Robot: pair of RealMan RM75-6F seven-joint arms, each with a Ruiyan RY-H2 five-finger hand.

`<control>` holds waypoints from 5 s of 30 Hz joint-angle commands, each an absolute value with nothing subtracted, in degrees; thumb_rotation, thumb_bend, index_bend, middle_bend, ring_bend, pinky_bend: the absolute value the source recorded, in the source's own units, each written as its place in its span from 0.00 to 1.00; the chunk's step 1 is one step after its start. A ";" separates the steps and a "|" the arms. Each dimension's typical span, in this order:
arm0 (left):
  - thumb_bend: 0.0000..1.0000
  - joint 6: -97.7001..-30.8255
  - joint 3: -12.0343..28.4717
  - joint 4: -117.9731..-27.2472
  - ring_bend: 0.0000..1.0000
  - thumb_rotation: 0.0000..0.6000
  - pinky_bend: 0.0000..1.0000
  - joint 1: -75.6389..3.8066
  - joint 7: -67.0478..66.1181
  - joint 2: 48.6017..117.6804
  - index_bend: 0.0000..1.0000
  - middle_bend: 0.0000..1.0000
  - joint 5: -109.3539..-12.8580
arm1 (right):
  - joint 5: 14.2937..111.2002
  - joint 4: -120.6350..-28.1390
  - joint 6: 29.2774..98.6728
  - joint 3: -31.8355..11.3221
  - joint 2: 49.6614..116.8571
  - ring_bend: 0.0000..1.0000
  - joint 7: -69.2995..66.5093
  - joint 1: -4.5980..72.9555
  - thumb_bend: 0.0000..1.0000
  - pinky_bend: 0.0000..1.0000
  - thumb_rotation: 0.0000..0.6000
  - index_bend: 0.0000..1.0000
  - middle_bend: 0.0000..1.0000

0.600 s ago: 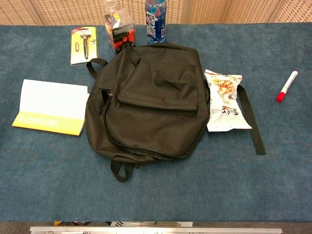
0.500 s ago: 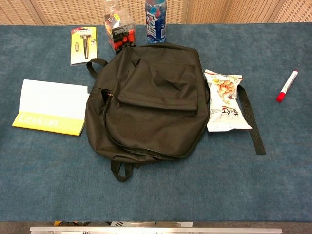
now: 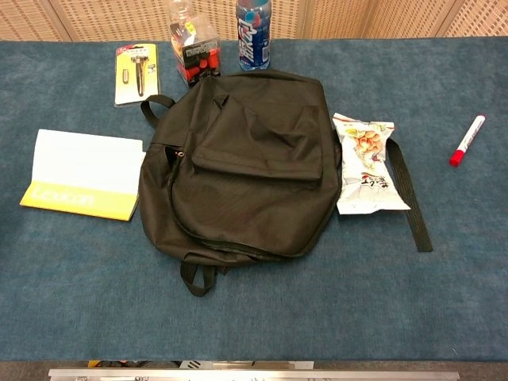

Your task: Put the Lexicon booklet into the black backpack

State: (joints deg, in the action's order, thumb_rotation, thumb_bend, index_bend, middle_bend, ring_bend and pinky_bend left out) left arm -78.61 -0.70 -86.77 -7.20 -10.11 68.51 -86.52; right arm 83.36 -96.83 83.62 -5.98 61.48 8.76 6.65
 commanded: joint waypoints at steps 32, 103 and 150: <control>0.27 -60.06 -0.40 -74.31 0.14 1.00 0.16 -15.79 -14.53 80.00 0.11 0.12 -77.47 | 82.84 -95.64 84.15 -5.33 61.85 0.28 7.89 5.72 0.09 0.38 1.00 0.27 0.37; 0.34 -75.82 -0.30 -58.97 0.40 1.00 0.29 -16.53 -1.98 90.21 0.59 0.47 -88.08 | 82.40 -93.87 84.50 -5.18 61.63 0.28 5.37 4.30 0.09 0.38 1.00 0.27 0.37; 0.46 -84.54 -0.97 -55.47 0.55 1.00 0.62 -15.50 0.12 88.62 0.68 0.65 -93.45 | 82.83 -94.51 84.52 -5.40 62.18 0.28 7.14 4.76 0.09 0.38 1.00 0.27 0.37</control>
State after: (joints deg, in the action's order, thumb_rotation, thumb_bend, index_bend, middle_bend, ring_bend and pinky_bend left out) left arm -84.59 -0.85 -55.54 -15.44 0.26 88.74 -93.34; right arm 82.83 -94.51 84.52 -5.39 62.19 7.15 4.77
